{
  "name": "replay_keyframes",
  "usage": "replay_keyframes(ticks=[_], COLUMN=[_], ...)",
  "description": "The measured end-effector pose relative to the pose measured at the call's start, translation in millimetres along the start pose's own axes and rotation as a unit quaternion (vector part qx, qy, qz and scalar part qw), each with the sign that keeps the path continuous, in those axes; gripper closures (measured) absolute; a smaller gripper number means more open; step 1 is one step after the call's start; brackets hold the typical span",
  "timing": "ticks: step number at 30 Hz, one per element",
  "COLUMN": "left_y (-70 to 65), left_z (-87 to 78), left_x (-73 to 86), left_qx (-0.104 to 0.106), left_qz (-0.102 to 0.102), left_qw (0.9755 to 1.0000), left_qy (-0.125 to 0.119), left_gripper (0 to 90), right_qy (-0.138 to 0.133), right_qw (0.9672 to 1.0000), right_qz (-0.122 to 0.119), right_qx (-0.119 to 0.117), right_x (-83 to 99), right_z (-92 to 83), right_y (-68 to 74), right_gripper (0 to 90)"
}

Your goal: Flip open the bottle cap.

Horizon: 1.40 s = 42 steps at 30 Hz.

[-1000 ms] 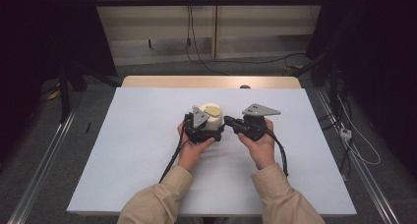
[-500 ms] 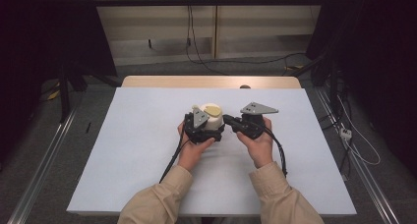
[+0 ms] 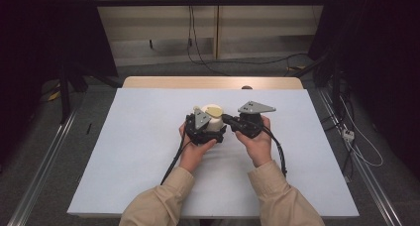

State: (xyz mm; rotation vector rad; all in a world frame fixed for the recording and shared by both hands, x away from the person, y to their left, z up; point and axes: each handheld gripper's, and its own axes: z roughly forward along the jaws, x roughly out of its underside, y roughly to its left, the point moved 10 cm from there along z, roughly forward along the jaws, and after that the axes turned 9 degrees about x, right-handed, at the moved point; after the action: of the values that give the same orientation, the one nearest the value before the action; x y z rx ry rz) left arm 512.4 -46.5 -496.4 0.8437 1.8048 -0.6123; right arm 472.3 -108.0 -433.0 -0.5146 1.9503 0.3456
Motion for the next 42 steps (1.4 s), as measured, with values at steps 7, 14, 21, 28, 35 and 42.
replay_keyframes(ticks=[7, 14, 21, 28, 35, 42], left_y=[0.4, 0.5, 0.6, 0.3, 0.2, 0.4], left_z=[-0.1, -0.1, -0.1, 0.2, 0.2, 0.3], left_x=[0.1, 0.1, 0.2, 0.3, 0.3, 0.3], left_qx=[-0.001, -0.001, -0.002, -0.003, -0.003, -0.005], left_qz=[0.004, 0.004, 0.005, 0.004, 0.005, 0.006], left_qw=[1.0, 1.0, 1.0, 1.0, 1.0, 1.0], left_qy=[0.002, 0.002, 0.003, 0.003, 0.003, 0.004], left_gripper=[4.8, 4.8, 4.8, 4.8, 4.8, 4.8], right_qy=[0.001, 0.0, -0.002, -0.009, -0.013, -0.014], right_qw=[1.0, 1.0, 1.0, 1.0, 0.9999, 0.9999], right_qz=[-0.002, -0.003, -0.006, -0.004, -0.005, -0.006], right_qx=[0.0, 0.0, 0.0, -0.001, -0.004, -0.002], right_x=[-3.1, -4.6, -5.8, -8.6, -11.1, -12.6], right_z=[0.4, 0.6, 0.3, 0.5, 1.4, 2.5], right_y=[-0.5, -0.5, -0.1, 0.1, 1.6, 2.0], right_gripper=[90.0, 90.0, 90.0, 90.0, 90.0, 90.0])
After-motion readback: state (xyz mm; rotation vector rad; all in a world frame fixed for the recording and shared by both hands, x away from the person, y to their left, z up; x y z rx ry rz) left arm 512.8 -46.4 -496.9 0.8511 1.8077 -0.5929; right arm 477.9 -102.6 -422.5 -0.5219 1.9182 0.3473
